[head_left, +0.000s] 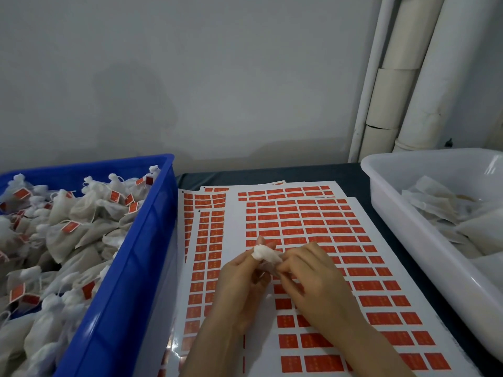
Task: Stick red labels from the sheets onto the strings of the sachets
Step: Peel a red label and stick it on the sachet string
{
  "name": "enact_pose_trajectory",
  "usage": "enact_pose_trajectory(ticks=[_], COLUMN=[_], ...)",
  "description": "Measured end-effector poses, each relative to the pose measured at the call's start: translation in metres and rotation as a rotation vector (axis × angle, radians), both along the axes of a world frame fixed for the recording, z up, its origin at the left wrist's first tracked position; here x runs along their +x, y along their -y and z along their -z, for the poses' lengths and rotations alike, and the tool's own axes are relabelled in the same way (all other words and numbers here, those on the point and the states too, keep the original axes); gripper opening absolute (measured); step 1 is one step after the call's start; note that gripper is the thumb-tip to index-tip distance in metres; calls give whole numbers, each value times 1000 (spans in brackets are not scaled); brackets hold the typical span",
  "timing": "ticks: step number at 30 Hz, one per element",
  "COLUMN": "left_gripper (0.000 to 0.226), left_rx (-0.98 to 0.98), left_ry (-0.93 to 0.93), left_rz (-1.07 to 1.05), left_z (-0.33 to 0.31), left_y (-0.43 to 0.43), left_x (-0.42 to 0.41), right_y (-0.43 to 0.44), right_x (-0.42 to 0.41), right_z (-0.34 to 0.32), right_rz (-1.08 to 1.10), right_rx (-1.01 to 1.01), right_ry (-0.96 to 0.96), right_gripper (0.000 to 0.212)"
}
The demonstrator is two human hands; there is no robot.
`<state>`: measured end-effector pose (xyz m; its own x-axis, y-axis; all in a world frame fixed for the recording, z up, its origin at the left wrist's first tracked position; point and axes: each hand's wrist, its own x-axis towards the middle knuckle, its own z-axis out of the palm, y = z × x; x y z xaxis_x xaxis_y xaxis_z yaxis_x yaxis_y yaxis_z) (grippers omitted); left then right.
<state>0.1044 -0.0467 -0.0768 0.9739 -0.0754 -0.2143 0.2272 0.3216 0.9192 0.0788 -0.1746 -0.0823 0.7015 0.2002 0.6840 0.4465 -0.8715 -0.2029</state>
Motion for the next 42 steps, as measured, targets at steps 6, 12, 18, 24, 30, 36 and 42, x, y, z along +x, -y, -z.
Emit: enact_pose_trajectory(ticks=[6,12,18,24,30,36,42], left_gripper=[20,28,34,30,18,12,13], left_rx=[35,252,338,495,456,425,463], left_ry=[87,157,191,213,223,212,238], left_rz=[28,9,117,168,203,172,108], left_z=[-4,-6,-9,-6,-9,-9,-1], left_y=[2,1,-4,-5,-4,-1,5], left_x=[0,1,3,3,1,0,0], right_y=[1,-1,2,4,5,4,-1], right_x=[0,-3,-5,-4,-5,-6,-7], right_z=[2,-3,-6,-4,-3,-6,-12], right_rz=[12,-15,-34,9,29,27,-6], right_rx=[111,379,503,508,509,520,639], right_ry=[-19,-121,-288,-284,-271,-256,-302], right_gripper=[8,9,11,24,24,18,19])
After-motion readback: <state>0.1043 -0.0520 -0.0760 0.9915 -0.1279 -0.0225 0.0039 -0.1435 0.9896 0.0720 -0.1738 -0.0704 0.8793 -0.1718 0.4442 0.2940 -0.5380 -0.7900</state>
